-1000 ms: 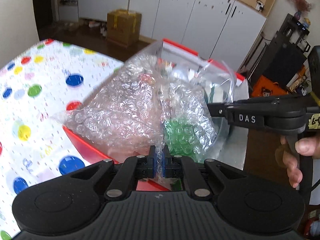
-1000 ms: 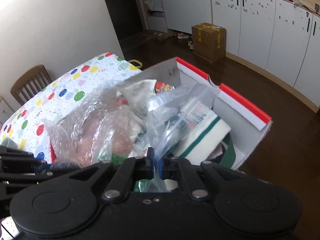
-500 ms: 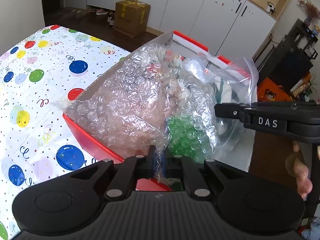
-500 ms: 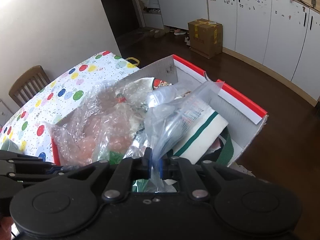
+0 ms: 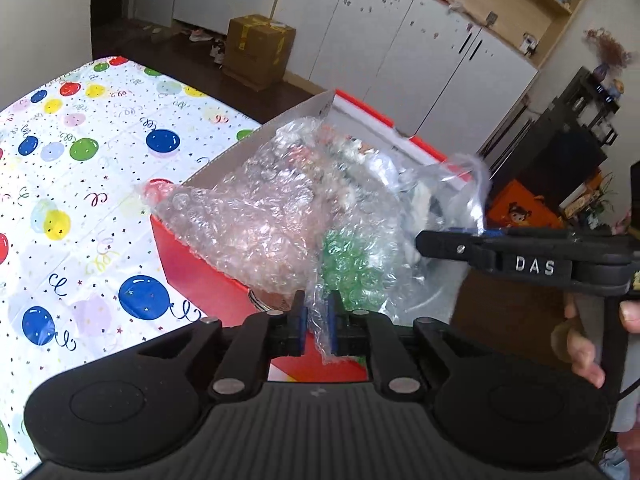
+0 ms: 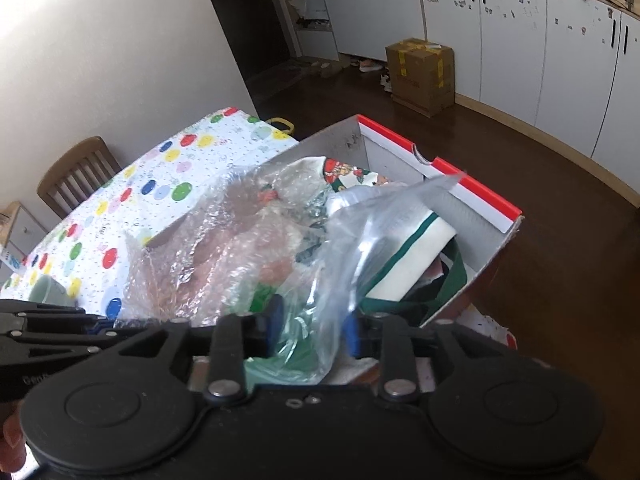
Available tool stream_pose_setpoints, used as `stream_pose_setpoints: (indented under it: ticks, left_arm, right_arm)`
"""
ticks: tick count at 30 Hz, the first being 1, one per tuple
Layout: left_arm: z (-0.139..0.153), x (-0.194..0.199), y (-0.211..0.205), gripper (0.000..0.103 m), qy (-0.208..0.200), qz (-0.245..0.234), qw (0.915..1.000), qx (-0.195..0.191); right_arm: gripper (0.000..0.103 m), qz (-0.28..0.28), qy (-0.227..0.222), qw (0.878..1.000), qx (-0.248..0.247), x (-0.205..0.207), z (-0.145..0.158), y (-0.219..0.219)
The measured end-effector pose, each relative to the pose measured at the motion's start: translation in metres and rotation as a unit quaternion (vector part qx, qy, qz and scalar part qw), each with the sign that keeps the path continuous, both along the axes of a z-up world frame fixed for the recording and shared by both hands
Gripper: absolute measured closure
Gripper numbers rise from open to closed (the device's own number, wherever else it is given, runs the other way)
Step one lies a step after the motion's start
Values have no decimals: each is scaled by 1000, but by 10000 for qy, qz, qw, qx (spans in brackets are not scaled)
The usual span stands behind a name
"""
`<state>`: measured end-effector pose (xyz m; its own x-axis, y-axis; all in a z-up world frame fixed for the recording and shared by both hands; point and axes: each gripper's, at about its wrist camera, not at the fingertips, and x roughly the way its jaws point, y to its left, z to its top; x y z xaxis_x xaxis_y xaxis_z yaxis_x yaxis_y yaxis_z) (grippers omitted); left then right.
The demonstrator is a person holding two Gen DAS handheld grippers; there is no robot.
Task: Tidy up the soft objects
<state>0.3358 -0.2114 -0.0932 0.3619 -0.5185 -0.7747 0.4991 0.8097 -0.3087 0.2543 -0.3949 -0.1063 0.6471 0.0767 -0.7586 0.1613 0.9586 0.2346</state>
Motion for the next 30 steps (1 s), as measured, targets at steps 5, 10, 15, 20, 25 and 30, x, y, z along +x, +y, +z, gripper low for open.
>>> stream_pose_setpoints:
  ticks: [5,10,15,20,25,30]
  left_arm:
    - [12,-12,9,21,-209,13,9997,-131]
    - [20,-21,19,17,-380,81,9991,-189]
    - [37,-41,37,17,-702,177,9971,-230]
    - [58,-63,60,17,-1107,367,9924,-388]
    - [76,-83,76,17,-1466,571,9868,-385]
    - [89,-101,87,8,-1688,734,9824,-317]
  right_arm:
    - [42,105,-273,9994,-179,-17,13,11]
    - [36,71,-454,9989,-51,-31,24,11]
    - [25,127,-775,9968,-121,-53,38,19]
    - [19,241,-1082,9935,-254,-72,54,33]
    - [13,384,-1377,9889,-399,-90,70,48]
    - [4,495,-1616,9845,-465,-105,82,60]
